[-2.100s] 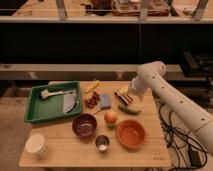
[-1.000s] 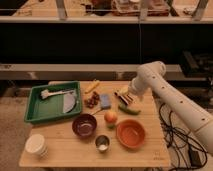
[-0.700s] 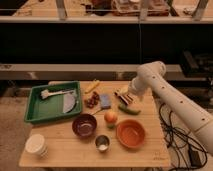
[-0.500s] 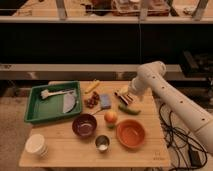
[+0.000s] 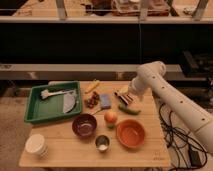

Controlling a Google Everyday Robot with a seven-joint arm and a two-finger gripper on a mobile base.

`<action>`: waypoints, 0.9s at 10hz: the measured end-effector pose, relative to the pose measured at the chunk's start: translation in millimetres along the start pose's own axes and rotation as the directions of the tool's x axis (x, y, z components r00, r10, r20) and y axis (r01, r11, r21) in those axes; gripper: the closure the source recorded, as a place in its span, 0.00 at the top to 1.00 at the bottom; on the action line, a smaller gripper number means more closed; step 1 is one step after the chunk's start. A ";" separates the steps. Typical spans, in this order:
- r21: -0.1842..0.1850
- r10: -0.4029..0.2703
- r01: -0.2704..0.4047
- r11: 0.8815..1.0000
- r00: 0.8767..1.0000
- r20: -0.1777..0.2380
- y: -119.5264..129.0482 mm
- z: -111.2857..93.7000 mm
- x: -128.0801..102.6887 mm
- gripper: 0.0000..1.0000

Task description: Place sponge in purple bowl

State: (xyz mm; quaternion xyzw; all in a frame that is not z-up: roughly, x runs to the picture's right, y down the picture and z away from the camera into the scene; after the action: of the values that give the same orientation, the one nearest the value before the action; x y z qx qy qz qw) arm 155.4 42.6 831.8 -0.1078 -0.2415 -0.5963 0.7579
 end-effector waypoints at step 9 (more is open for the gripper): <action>-0.095 -0.304 0.304 0.948 0.953 0.017 -104.5 44.9 9.1 0.80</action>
State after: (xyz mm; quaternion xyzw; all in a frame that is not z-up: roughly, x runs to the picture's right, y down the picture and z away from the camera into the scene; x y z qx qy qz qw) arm 46.4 27.5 861.9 -0.1066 -0.2270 -0.7167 0.6507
